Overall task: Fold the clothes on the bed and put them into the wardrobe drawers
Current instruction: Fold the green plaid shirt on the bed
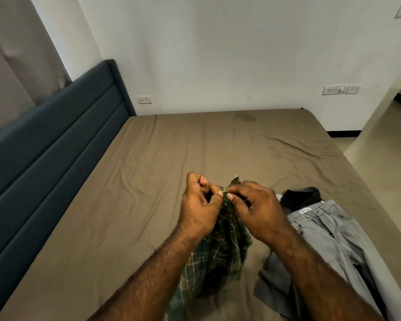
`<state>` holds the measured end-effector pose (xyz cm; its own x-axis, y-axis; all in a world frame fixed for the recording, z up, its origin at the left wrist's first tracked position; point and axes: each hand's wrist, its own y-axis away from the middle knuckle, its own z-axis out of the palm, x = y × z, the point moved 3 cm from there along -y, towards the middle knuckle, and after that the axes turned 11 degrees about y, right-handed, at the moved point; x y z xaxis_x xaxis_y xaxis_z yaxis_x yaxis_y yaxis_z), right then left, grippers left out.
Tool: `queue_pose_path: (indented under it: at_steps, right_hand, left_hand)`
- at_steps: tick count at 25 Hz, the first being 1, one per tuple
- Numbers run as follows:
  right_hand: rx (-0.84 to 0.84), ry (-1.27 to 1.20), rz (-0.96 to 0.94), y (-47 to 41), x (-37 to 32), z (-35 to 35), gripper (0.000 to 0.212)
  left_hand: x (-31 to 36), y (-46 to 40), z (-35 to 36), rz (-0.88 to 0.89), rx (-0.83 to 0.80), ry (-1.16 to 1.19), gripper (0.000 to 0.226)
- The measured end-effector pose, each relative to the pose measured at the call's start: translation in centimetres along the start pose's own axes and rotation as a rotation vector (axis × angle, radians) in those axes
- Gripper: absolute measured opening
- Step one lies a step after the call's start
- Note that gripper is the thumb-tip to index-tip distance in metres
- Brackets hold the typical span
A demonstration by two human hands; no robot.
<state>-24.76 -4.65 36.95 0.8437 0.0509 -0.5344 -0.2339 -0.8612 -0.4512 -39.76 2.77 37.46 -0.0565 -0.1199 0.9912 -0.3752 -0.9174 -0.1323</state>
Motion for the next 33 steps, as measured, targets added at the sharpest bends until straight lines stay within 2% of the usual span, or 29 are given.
queue_pose_path:
  at_steps: [3, 5, 7, 9, 11, 14, 16, 17, 19, 21, 22, 25, 27, 29, 31, 33]
  right_hand:
    - [-0.088, 0.13, -0.046, -0.6, -0.3, -0.5, 0.016]
    - [-0.096, 0.181, -0.054, -0.8, -0.7, -0.5, 0.013]
    - [-0.083, 0.132, 0.006, -0.8, -0.7, -0.7, 0.003]
    - [-0.1, 0.033, 0.104, -0.8, -0.4, -0.6, 0.008]
    - [-0.162, -0.26, 0.252, -1.0, 0.2, 0.0, 0.017]
    - [-0.328, -0.857, 0.543, -0.8, 0.2, 0.9, 0.026]
    - [-0.322, -0.979, 0.62, -0.6, -0.1, 0.7, 0.016]
    - [-0.25, -0.898, 0.565, -0.6, 0.0, 0.4, 0.01]
    - [-0.081, -0.464, 0.277, -0.6, 0.0, -1.1, 0.006]
    - [-0.027, -0.068, -0.015, -0.8, -0.3, -1.7, 0.013]
    - [-0.039, 0.023, -0.047, -1.1, -0.2, -1.5, 0.016]
    - [0.016, 0.093, 0.035, -1.2, 0.1, -0.7, 0.017]
    - [0.087, -0.058, 0.132, -0.6, 0.2, -0.7, 0.015]
    - [0.114, -0.153, 0.14, 0.0, -0.2, -1.3, 0.015]
    - [0.119, -0.098, 0.168, -0.1, -0.4, -1.2, 0.013]
    - [0.222, -0.088, 0.292, -0.2, -0.4, -1.5, 0.01]
  left_hand:
    - [-0.4, 0.0, 0.0, 0.002, -0.024, -0.041, 0.032]
    - [-0.3, 0.1, 0.1, -0.043, -0.049, 0.033, 0.031]
    - [0.0, 0.4, 0.5, -0.104, -0.095, 0.173, 0.036]
    - [0.2, 0.3, 0.4, -0.103, -0.081, 0.249, 0.037]
    - [0.4, 0.1, 0.3, -0.087, -0.077, 0.291, 0.038]
    - [0.6, 0.2, -0.1, -0.093, -0.109, 0.35, 0.038]
    - [0.7, 0.4, -0.3, -0.133, -0.105, 0.419, 0.04]
    - [0.7, 0.3, -0.3, -0.161, -0.1, 0.445, 0.042]
    - [0.8, 0.0, -0.3, -0.199, -0.074, 0.444, 0.042]
    - [0.9, -0.5, -0.4, -0.191, -0.05, 0.403, 0.043]
    - [1.1, -0.5, -0.5, -0.174, -0.057, 0.387, 0.043]
    - [1.4, -0.1, -0.2, -0.156, -0.104, 0.371, 0.042]
    - [1.3, -0.2, -0.1, -0.191, -0.046, 0.355, 0.041]
    - [1.4, -0.6, -0.1, -0.203, -0.022, 0.345, 0.042]
    - [1.7, -0.7, -0.2, -0.201, -0.041, 0.345, 0.044]
    - [1.9, -0.7, -0.2, -0.23, -0.005, 0.371, 0.044]
